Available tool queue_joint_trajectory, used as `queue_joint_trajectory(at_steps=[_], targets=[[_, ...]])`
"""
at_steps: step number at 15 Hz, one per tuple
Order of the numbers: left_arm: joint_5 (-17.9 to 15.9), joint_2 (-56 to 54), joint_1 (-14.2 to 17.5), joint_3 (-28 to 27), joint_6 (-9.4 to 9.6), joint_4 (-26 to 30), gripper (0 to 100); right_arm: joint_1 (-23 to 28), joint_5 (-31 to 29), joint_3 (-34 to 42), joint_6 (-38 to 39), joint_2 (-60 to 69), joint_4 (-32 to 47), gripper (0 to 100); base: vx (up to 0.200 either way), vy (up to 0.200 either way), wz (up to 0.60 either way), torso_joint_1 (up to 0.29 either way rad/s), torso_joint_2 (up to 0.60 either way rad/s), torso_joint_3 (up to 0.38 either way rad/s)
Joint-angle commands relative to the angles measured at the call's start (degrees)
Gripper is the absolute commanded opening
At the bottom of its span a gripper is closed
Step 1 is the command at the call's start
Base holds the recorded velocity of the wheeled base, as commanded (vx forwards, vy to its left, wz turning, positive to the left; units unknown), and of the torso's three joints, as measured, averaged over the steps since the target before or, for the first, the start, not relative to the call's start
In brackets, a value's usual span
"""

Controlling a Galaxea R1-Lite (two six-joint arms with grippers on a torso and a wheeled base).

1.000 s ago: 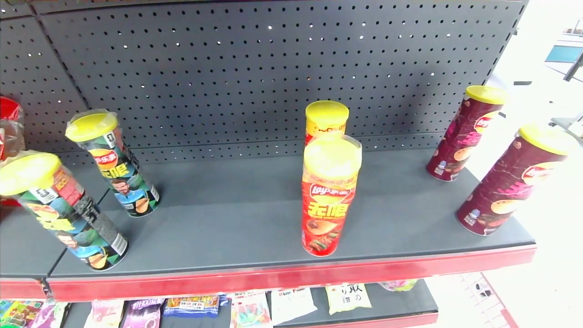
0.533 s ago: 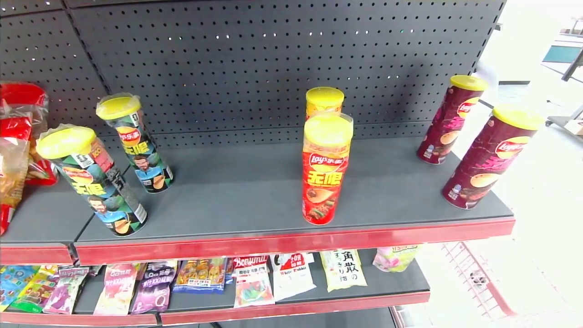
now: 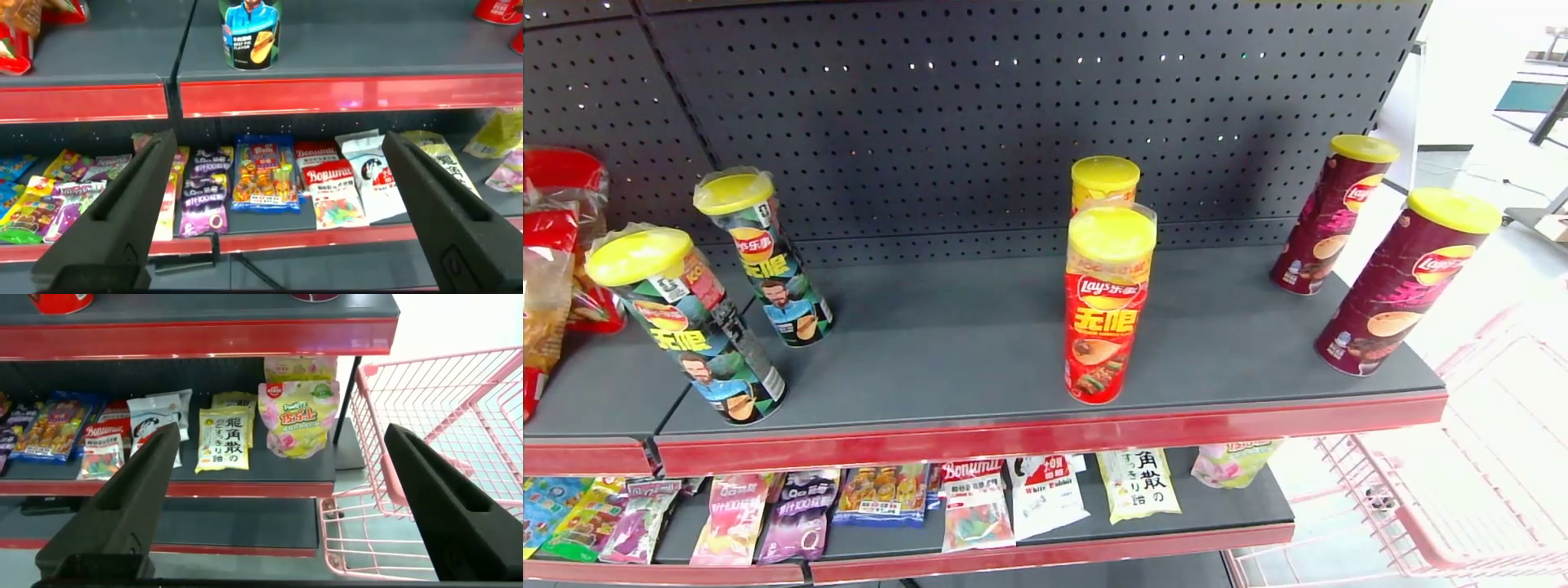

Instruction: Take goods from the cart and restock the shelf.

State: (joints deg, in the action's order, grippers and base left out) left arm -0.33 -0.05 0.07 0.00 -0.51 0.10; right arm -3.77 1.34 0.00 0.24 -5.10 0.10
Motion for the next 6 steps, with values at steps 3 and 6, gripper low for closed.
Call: queue_joint_trajectory(at_steps=[3, 6], targets=[[-0.02, 0.05, 0.01, 0.00, -0.02, -0.01, 100, -0.01, 0.07, 0.00, 0.11, -0.09, -0.01, 100, 0.000, 0.000, 0.00, 0.000, 0.00, 0.000], [-0.02, 0.05, 0.01, 0.00, -0.02, -0.01, 100, -0.01, -0.02, 0.00, 0.20, -0.09, -0.01, 100, 0.000, 0.000, 0.00, 0.000, 0.00, 0.000]])
